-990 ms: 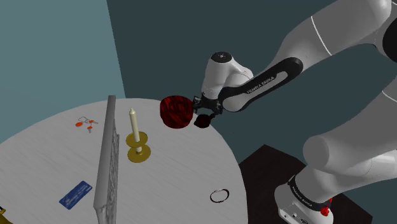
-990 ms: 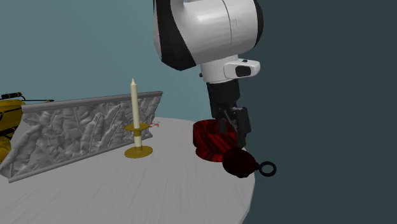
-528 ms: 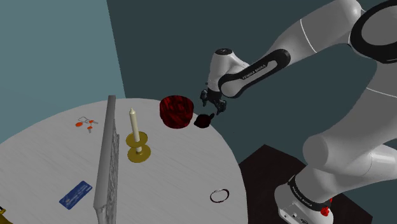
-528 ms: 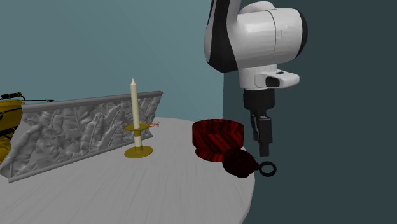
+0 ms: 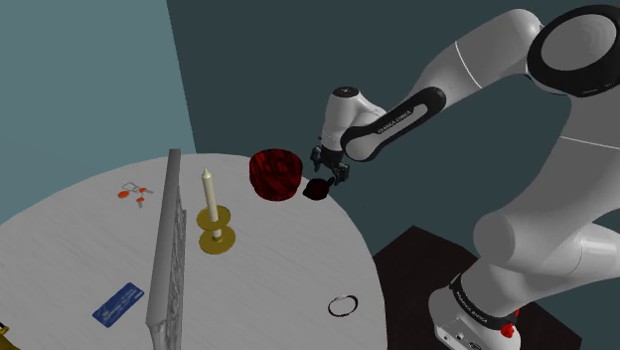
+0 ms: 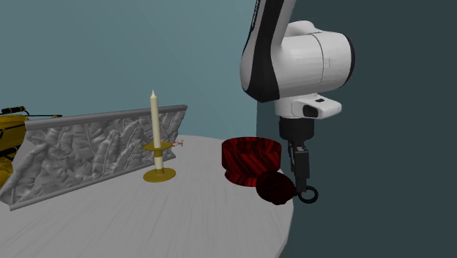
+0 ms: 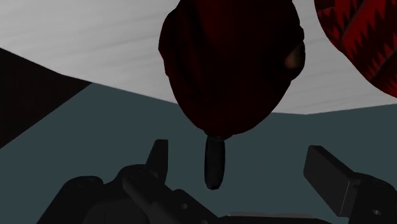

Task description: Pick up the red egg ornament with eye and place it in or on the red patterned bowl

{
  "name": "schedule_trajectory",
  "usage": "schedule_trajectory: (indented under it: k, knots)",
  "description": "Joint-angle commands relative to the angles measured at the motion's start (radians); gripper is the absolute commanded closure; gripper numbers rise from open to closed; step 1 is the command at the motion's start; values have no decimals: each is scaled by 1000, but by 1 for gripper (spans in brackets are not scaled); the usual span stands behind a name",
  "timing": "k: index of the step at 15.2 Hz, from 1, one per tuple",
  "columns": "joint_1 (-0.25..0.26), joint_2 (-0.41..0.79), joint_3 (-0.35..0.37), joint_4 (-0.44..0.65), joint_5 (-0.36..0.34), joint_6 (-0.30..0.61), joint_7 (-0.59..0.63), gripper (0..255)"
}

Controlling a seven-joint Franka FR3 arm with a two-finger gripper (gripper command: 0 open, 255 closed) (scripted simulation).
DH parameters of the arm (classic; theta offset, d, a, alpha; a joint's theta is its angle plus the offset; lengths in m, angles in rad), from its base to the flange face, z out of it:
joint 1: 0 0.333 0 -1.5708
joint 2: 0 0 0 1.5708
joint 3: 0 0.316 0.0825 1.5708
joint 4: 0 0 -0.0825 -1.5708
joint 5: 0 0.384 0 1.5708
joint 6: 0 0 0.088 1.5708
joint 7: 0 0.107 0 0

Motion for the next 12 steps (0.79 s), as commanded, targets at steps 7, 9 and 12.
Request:
schedule_trajectory:
  k: [7,9,12]
  knots:
    - [-30,28,-12,-2,-21,-4,5,0]
    - [-26,32,-14,5,-23,-8,6,255]
    - [6,57,-26,23,-46,-12,40,255]
